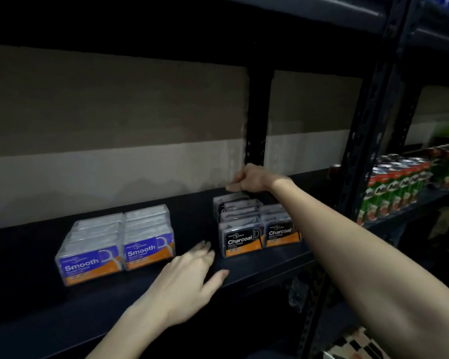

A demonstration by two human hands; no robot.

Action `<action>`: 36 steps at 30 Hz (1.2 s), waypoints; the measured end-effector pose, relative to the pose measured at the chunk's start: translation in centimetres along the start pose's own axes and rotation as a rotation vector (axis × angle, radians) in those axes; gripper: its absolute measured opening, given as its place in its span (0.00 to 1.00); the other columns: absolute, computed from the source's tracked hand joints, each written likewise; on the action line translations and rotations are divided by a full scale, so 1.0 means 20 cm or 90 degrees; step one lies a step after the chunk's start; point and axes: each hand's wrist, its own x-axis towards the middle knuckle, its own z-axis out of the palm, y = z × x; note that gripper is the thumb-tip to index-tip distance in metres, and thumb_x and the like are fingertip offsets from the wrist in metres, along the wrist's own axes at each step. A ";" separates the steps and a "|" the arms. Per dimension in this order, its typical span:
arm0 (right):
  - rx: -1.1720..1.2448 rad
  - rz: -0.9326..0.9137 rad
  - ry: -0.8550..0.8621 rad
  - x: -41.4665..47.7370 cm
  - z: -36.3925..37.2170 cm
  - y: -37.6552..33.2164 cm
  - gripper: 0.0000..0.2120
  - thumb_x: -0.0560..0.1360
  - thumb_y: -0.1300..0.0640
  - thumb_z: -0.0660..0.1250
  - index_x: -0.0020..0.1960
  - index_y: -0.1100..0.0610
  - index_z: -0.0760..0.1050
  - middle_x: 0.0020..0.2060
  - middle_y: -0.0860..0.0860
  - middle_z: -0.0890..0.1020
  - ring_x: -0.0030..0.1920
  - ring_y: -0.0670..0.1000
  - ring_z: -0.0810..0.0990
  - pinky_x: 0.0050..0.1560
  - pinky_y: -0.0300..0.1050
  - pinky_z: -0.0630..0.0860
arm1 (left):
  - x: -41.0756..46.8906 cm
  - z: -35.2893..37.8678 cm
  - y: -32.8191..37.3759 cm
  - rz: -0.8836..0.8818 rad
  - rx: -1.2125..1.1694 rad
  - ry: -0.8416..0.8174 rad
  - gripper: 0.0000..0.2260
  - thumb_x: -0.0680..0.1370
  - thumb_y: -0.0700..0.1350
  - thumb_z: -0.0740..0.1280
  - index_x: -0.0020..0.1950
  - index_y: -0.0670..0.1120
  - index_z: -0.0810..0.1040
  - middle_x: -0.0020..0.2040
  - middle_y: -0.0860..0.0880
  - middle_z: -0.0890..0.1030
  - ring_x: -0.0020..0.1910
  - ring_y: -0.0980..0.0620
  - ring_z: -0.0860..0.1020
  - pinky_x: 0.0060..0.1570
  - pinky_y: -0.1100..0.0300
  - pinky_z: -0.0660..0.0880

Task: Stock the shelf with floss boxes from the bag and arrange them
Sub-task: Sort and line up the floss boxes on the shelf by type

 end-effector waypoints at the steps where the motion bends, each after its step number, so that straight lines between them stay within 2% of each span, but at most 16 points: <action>1: 0.002 0.009 -0.022 0.02 0.02 0.00 0.18 0.72 0.42 0.73 0.55 0.52 0.84 0.51 0.50 0.83 0.56 0.52 0.80 0.61 0.44 0.74 | 0.00 0.00 0.00 -0.001 0.000 -0.001 0.41 0.73 0.70 0.44 0.76 0.46 0.66 0.78 0.49 0.63 0.77 0.57 0.57 0.75 0.62 0.57; 4: 0.037 0.009 -0.049 0.04 0.06 0.01 0.13 0.73 0.44 0.73 0.52 0.51 0.85 0.46 0.48 0.84 0.54 0.52 0.82 0.60 0.45 0.76 | 0.00 0.01 -0.01 0.002 0.000 0.005 0.32 0.79 0.65 0.53 0.77 0.46 0.65 0.78 0.49 0.63 0.77 0.57 0.57 0.75 0.63 0.56; 6: 0.060 0.019 -0.047 0.06 0.06 0.02 0.07 0.73 0.46 0.74 0.45 0.49 0.85 0.48 0.50 0.84 0.54 0.53 0.82 0.60 0.50 0.78 | 0.00 0.02 -0.02 0.002 -0.006 0.011 0.30 0.80 0.63 0.55 0.77 0.47 0.65 0.78 0.50 0.62 0.77 0.57 0.57 0.75 0.62 0.56; 7: 0.062 0.028 -0.042 0.06 0.05 0.03 0.07 0.72 0.47 0.74 0.44 0.49 0.84 0.49 0.51 0.85 0.54 0.54 0.82 0.60 0.52 0.79 | 0.00 0.02 -0.02 0.000 -0.007 0.009 0.30 0.80 0.64 0.55 0.77 0.47 0.65 0.78 0.50 0.63 0.77 0.58 0.57 0.75 0.62 0.57; 11: 0.057 0.076 0.009 0.06 0.00 0.09 0.18 0.71 0.45 0.75 0.54 0.56 0.83 0.52 0.55 0.85 0.52 0.55 0.83 0.58 0.54 0.80 | 0.00 0.02 -0.01 -0.010 -0.013 0.007 0.31 0.80 0.64 0.55 0.77 0.48 0.65 0.78 0.51 0.63 0.77 0.58 0.57 0.75 0.61 0.58; 16: 0.034 0.072 0.019 0.00 -0.02 0.11 0.21 0.77 0.46 0.69 0.63 0.59 0.79 0.60 0.55 0.81 0.61 0.55 0.78 0.62 0.48 0.73 | -0.01 0.00 0.01 -0.018 -0.018 0.010 0.30 0.80 0.63 0.56 0.77 0.47 0.65 0.78 0.51 0.63 0.77 0.57 0.58 0.75 0.62 0.57; 17: 0.017 0.064 0.049 -0.01 -0.04 0.10 0.21 0.77 0.46 0.69 0.63 0.59 0.79 0.60 0.55 0.81 0.60 0.55 0.78 0.58 0.46 0.72 | -0.01 0.00 0.01 -0.019 -0.019 0.010 0.30 0.80 0.63 0.56 0.77 0.47 0.65 0.78 0.50 0.63 0.77 0.57 0.58 0.75 0.62 0.57; 20: -0.024 0.045 0.122 -0.05 -0.10 0.05 0.13 0.73 0.53 0.74 0.52 0.62 0.81 0.49 0.55 0.84 0.48 0.53 0.81 0.44 0.43 0.76 | -0.01 0.00 0.02 -0.020 -0.020 0.017 0.30 0.80 0.62 0.56 0.77 0.47 0.65 0.78 0.50 0.63 0.77 0.57 0.58 0.74 0.62 0.57; 22: -0.097 0.040 0.095 -0.09 -0.12 0.02 0.12 0.72 0.57 0.73 0.52 0.62 0.82 0.49 0.57 0.84 0.48 0.56 0.83 0.48 0.49 0.81 | -0.01 0.00 0.02 -0.020 -0.019 0.020 0.29 0.81 0.62 0.56 0.77 0.47 0.65 0.78 0.50 0.63 0.77 0.57 0.57 0.74 0.62 0.57; 25: -0.223 -0.014 0.030 -0.17 -0.11 -0.07 0.14 0.75 0.53 0.71 0.58 0.58 0.82 0.53 0.53 0.82 0.57 0.56 0.80 0.60 0.50 0.78 | -0.01 0.00 0.02 -0.021 -0.015 0.016 0.29 0.81 0.62 0.55 0.77 0.47 0.65 0.78 0.50 0.63 0.77 0.57 0.57 0.75 0.60 0.58; 26: -0.238 -0.031 -0.015 -0.20 -0.10 -0.09 0.13 0.76 0.56 0.68 0.59 0.55 0.82 0.54 0.50 0.81 0.58 0.54 0.79 0.62 0.48 0.76 | -0.01 0.00 0.02 -0.022 -0.014 0.014 0.29 0.81 0.62 0.55 0.77 0.47 0.65 0.78 0.50 0.63 0.77 0.57 0.57 0.75 0.60 0.59; 28: -0.276 -0.049 -0.120 -0.25 -0.07 -0.14 0.18 0.77 0.64 0.63 0.62 0.49 0.81 0.56 0.45 0.79 0.58 0.53 0.78 0.65 0.49 0.75 | -0.01 0.00 0.02 -0.021 -0.008 0.012 0.29 0.81 0.62 0.55 0.77 0.47 0.65 0.78 0.50 0.63 0.77 0.56 0.57 0.74 0.59 0.60; 31: -0.321 -0.094 -0.170 -0.28 -0.02 -0.21 0.23 0.77 0.68 0.59 0.65 0.49 0.78 0.57 0.47 0.79 0.58 0.55 0.78 0.64 0.51 0.75 | -0.01 0.00 0.02 -0.022 -0.007 0.014 0.29 0.81 0.62 0.55 0.76 0.47 0.66 0.78 0.50 0.64 0.77 0.56 0.57 0.74 0.59 0.60; 34: -0.321 -0.153 -0.170 -0.29 0.03 -0.30 0.24 0.77 0.68 0.57 0.67 0.49 0.77 0.53 0.46 0.78 0.55 0.49 0.76 0.57 0.39 0.71 | -0.01 0.00 0.02 -0.019 0.000 0.015 0.29 0.80 0.62 0.55 0.76 0.47 0.67 0.77 0.50 0.65 0.77 0.55 0.60 0.73 0.58 0.62; 36: -0.314 -0.161 -0.167 -0.27 0.04 -0.34 0.25 0.79 0.68 0.57 0.70 0.50 0.74 0.60 0.47 0.78 0.56 0.47 0.73 0.56 0.37 0.66 | -0.01 0.00 0.02 -0.020 -0.002 0.013 0.29 0.81 0.62 0.55 0.76 0.47 0.67 0.77 0.50 0.65 0.77 0.55 0.59 0.73 0.58 0.62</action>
